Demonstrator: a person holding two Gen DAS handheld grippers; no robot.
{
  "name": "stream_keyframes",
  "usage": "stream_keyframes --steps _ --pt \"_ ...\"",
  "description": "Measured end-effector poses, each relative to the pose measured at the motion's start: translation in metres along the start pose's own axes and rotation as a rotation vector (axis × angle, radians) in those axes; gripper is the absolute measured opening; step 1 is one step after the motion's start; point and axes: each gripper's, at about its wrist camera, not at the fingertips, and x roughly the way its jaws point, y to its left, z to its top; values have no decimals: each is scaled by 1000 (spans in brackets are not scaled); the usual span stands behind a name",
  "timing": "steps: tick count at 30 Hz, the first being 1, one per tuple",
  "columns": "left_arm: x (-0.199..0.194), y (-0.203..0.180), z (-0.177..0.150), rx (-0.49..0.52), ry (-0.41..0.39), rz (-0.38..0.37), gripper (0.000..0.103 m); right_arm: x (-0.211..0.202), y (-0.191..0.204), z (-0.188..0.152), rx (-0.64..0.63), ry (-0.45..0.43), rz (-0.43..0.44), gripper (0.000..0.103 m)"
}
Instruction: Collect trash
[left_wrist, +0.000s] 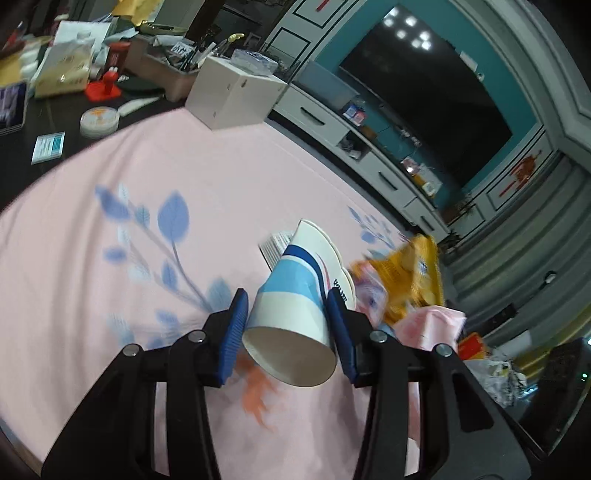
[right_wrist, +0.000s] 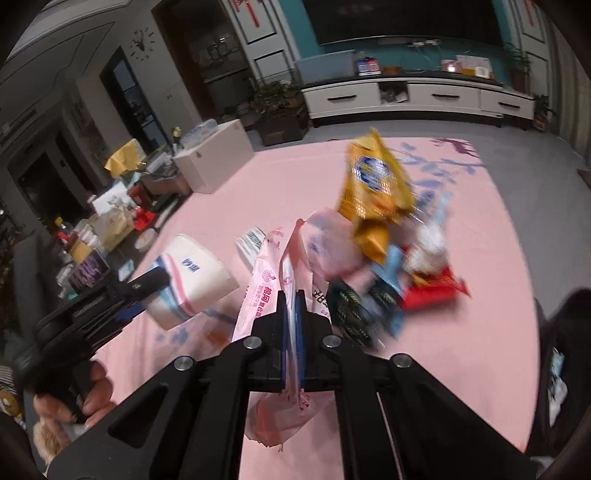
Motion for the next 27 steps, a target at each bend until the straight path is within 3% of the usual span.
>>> stream_keyframes --steps 6,10,17,21,27 --pt "-8 -19 -43 39 53 -25 45 -27 -29 -31 56 -13 -19 5" --pt "-14 -37 -61 83 75 -45 45 -45 -38 -33 73 -56 -34 5" --pt "-32 -82 -83 205 32 -50 45 -100 -55 -31 83 -197 -67 5" --pt "-42 -109 -95 294 -18 -24 45 -126 -69 -32 96 -274 -133 5" --pt "-46 -145 -111 369 -14 -80 45 -154 -92 -38 140 -344 -198 5"
